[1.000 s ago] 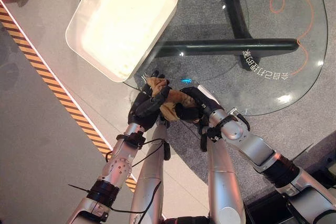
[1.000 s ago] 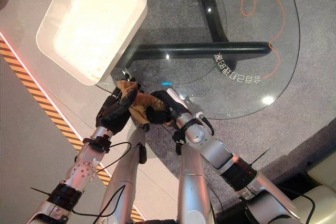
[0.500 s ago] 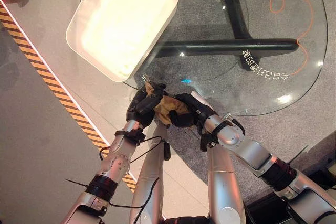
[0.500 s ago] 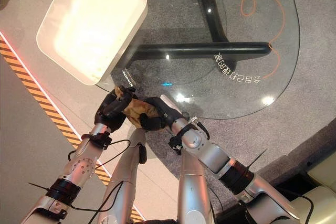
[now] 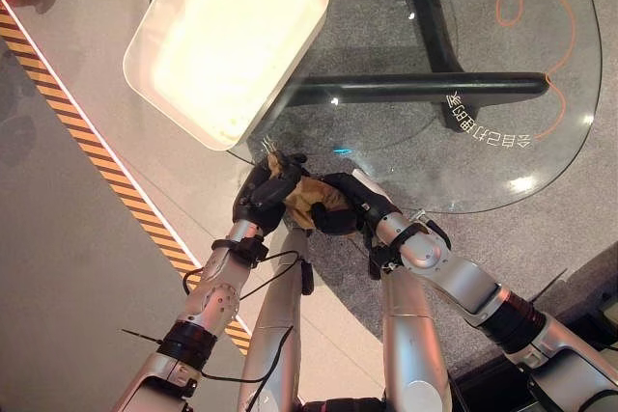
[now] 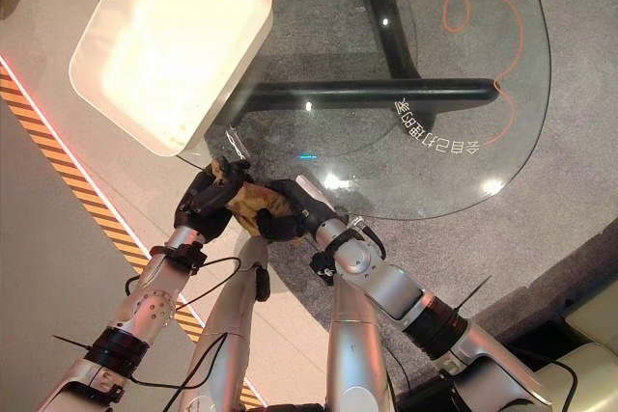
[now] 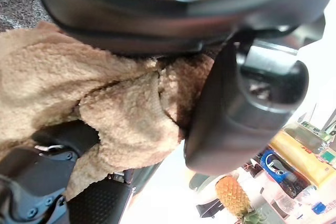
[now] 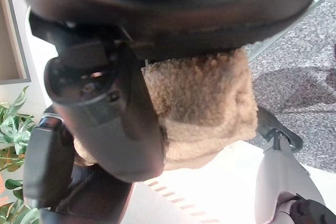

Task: Wipe the table with a cloth and put it in the basket.

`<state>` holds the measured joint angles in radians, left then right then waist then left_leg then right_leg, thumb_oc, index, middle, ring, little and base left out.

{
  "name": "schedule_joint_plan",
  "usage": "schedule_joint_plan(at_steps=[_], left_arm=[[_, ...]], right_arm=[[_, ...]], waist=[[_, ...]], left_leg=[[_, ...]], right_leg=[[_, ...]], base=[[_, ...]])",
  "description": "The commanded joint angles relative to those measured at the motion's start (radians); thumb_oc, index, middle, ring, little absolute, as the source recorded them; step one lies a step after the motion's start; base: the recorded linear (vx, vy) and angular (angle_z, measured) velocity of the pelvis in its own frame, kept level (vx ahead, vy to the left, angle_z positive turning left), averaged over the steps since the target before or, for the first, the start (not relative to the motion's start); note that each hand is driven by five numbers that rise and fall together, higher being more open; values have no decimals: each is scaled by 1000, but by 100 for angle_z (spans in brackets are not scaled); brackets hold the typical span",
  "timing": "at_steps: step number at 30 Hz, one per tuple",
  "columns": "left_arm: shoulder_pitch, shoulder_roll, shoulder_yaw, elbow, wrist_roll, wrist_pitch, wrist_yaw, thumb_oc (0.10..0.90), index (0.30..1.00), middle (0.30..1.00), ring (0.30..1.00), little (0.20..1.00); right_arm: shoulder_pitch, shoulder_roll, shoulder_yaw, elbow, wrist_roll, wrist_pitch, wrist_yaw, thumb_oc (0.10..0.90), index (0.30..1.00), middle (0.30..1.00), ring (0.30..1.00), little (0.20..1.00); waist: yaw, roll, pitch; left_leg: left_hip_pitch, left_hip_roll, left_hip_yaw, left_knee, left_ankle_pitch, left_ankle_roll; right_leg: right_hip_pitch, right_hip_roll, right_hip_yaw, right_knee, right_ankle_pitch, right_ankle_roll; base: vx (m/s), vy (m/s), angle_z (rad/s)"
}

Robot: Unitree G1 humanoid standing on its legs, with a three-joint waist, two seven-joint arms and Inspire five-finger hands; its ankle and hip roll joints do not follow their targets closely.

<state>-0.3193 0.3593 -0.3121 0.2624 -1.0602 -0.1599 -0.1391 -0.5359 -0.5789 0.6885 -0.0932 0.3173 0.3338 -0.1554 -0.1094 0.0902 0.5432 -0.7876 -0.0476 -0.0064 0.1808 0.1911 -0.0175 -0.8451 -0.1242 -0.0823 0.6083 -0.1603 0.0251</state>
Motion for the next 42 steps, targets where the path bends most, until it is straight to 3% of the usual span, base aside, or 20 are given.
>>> schedule_joint_plan(at_steps=[1,2,3,4,5,19,42], left_arm=[[16,-46,-94,-104,42,-37,-82,100,300,300,300,200],[17,-47,-92,-103,42,-39,-82,100,300,300,300,200],[18,-48,-89,-103,42,-40,-82,100,300,300,300,200],[19,-50,-87,-100,40,-44,-83,100,300,300,300,200],[19,-51,-87,-100,39,-45,-83,100,300,300,300,200],[38,-62,-38,-86,-5,-89,-99,100,300,300,300,200],[44,-56,115,-201,-13,-272,-72,100,300,300,300,200]], right_arm=[[-47,85,-28,-124,63,-173,-22,100,300,300,300,200],[-46,89,-34,-123,55,-184,-26,100,300,300,300,200],[-45,91,-41,-126,55,-196,-30,267,444,444,444,367],[-44,94,-46,-131,60,-206,-39,712,825,825,825,812],[-45,95,-47,-132,61,-208,-40,800,900,900,900,900],[-8,101,-110,-142,37,-229,-68,800,900,900,900,900],[48,88,-223,-167,37,-218,-74,800,900,900,900,900]], waist=[[8,8,-23],[8,8,-23],[8,8,-23],[7,8,-23],[7,8,-23],[3,5,-23],[-10,12,-23]], left_leg=[[-7,-5,17,157,-151,4],[-8,-5,17,159,-152,4],[-8,-5,17,160,-153,5],[-10,-5,18,161,-153,5],[-10,-5,18,162,-154,5],[0,-4,21,153,-153,5],[21,0,41,158,-159,0]], right_leg=[[17,33,86,-241,189,48],[16,33,87,-240,189,48],[15,34,87,-240,189,48],[14,34,88,-239,189,48],[14,34,88,-239,189,48],[22,36,89,-242,190,50],[41,40,86,-235,177,43]], base=[[0,0,0],[0,0,0],[0,0,0],[0,0,0],[0,0,0],[0,0,0],[0,2,0]])
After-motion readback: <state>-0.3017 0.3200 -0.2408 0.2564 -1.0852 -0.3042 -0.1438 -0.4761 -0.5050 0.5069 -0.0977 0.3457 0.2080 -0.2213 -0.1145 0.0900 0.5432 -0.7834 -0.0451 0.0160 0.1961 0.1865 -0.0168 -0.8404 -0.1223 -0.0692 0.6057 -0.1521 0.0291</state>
